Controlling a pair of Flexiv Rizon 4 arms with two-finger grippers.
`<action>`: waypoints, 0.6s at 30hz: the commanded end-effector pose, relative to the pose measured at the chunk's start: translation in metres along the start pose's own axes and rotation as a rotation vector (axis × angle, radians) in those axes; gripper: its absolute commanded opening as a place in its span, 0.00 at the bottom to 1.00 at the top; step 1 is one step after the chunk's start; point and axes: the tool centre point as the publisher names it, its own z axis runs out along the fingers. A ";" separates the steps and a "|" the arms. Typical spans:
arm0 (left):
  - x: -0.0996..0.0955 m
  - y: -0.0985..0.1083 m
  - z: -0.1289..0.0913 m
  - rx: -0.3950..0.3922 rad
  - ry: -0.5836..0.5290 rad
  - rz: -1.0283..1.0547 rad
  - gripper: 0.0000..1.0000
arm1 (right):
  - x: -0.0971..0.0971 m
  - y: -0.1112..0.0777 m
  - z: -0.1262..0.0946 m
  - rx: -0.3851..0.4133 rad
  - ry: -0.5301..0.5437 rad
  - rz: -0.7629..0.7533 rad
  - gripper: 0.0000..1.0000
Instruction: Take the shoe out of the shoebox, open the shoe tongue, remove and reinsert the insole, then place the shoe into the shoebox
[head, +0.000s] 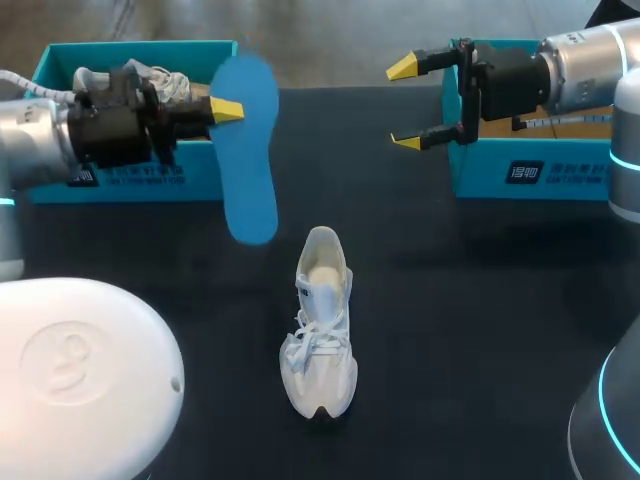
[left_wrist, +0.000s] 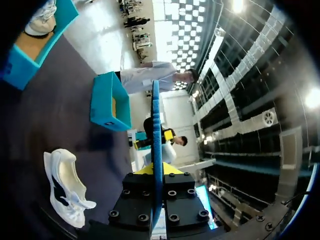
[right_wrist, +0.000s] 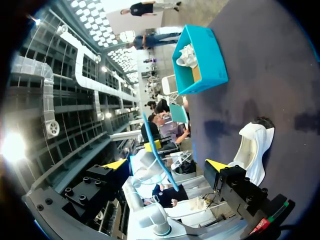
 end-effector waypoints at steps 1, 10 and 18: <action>-0.008 -0.016 0.009 -0.081 -0.020 -0.262 0.00 | 0.000 -0.001 0.001 -0.002 -0.005 0.001 1.00; -0.015 -0.028 0.016 -0.126 -0.007 -0.240 0.00 | 0.000 -0.001 0.001 -0.002 -0.005 0.001 1.00; -0.025 -0.036 0.023 -0.126 0.010 -0.135 0.00 | 0.000 -0.001 0.001 -0.002 -0.005 0.001 1.00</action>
